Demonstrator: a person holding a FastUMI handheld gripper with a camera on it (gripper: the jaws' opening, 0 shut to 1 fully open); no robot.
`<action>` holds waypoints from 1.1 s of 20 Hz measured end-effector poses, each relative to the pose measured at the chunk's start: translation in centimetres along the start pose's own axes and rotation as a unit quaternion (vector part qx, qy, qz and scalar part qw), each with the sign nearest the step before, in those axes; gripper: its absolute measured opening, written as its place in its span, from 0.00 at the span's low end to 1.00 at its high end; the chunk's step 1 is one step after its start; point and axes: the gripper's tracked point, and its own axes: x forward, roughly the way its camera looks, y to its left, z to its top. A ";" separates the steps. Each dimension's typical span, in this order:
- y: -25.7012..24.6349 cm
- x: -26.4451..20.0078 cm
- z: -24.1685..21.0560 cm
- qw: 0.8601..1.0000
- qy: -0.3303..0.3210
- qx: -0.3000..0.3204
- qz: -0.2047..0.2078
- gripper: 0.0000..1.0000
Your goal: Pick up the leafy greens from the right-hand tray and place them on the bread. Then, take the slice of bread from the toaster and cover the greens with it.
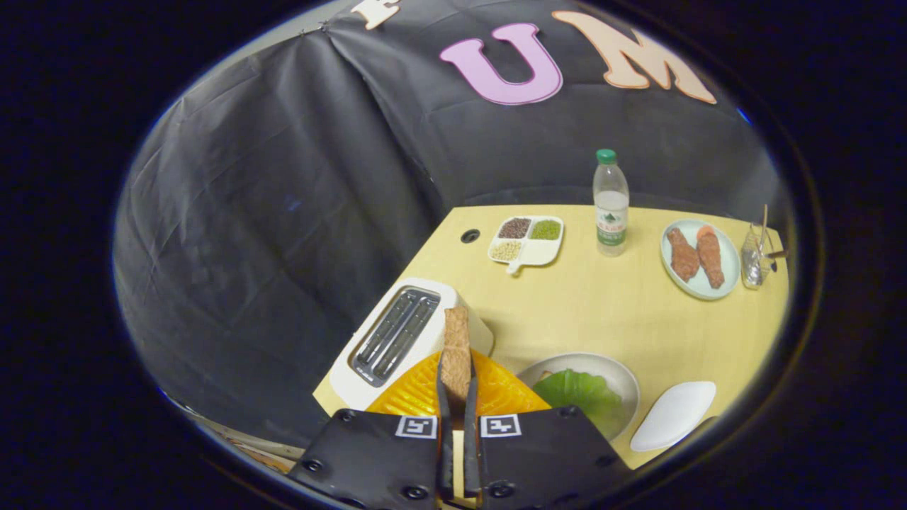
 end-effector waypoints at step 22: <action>-12.4 2.2 -8.8 0.991 0.035 0.116 -0.049 0.14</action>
